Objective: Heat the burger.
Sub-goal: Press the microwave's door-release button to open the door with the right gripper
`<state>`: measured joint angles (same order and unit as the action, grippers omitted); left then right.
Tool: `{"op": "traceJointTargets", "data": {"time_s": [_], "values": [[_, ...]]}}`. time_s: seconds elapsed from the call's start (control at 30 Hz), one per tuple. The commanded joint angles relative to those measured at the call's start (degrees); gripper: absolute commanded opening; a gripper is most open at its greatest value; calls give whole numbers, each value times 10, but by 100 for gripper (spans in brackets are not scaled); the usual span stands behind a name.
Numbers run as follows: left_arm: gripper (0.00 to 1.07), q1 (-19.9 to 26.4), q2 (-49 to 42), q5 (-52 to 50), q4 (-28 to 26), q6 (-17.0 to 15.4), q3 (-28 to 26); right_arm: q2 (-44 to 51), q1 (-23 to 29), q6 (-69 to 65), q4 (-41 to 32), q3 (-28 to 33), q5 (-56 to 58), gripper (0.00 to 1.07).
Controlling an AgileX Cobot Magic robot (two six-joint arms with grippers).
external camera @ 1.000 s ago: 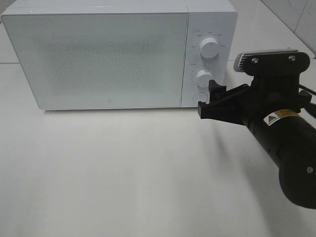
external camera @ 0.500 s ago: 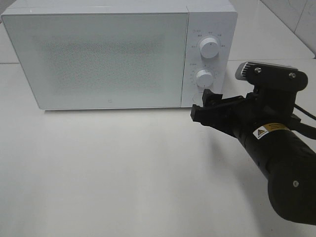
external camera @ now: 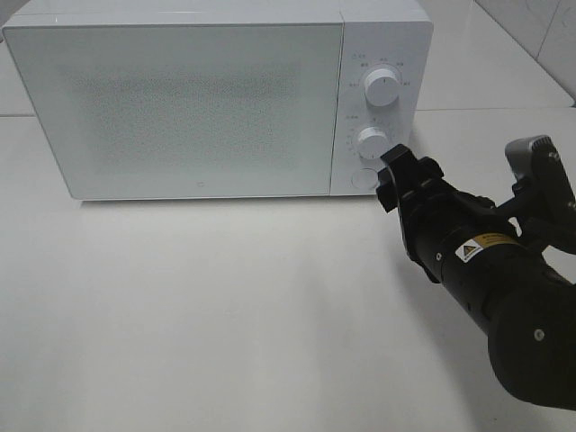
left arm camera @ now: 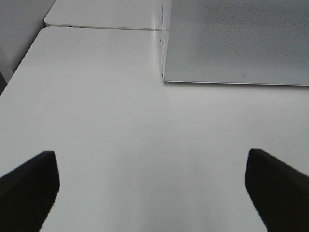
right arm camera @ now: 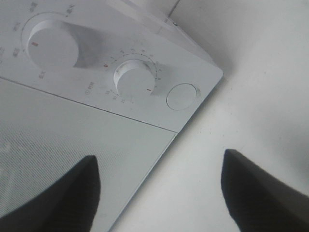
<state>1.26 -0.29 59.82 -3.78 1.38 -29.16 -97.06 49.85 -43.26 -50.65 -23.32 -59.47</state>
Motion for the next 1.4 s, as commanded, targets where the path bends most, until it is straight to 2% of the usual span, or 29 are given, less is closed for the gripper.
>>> {"op": "traceJointTargets", "data": {"time_s": [0.03, 0.07, 0.1, 0.13, 0.17, 0.2, 0.23, 0.27, 0.3, 0.33, 0.63, 0.93, 1.07, 1.4], "values": [[100, 1, -12, -4, -5, -2, 3, 3, 2, -129, 6, 0, 2, 48], [100, 1, -12, -4, -5, -2, 3, 3, 2, -129, 6, 0, 2, 48], [100, 1, -12, -4, -5, -2, 3, 3, 2, -148, 6, 0, 2, 44], [100, 1, -12, -4, -5, -2, 3, 3, 2, -184, 6, 0, 2, 34], [100, 1, -12, -4, -5, -2, 3, 3, 2, -184, 6, 0, 2, 34], [100, 1, -12, -4, -5, -2, 3, 3, 2, -201, 6, 0, 2, 28], [100, 1, -12, -4, -5, -2, 3, 3, 2, -227, 6, 0, 2, 16], [100, 1, -12, -4, -5, -2, 3, 3, 2, -227, 6, 0, 2, 16], [100, 1, -12, -4, -5, -2, 3, 3, 2, -246, 6, 0, 2, 5], [100, 1, -12, -4, -5, -2, 3, 3, 2, -252, 6, 0, 2, 0], [100, 1, -12, -4, -5, -2, 3, -2, 0, -261, 5, -1, 0, 0], [100, 1, -12, -4, -5, -2, 3, -66, -4, -318, 8, -25, -1, 0], [100, 1, -12, -4, -5, -2, 3, -84, -42, -320, 52, -52, 10, 0], [100, 1, -12, -4, -5, -2, 3, -125, -93, -320, 86, -101, 23, 0]]}}
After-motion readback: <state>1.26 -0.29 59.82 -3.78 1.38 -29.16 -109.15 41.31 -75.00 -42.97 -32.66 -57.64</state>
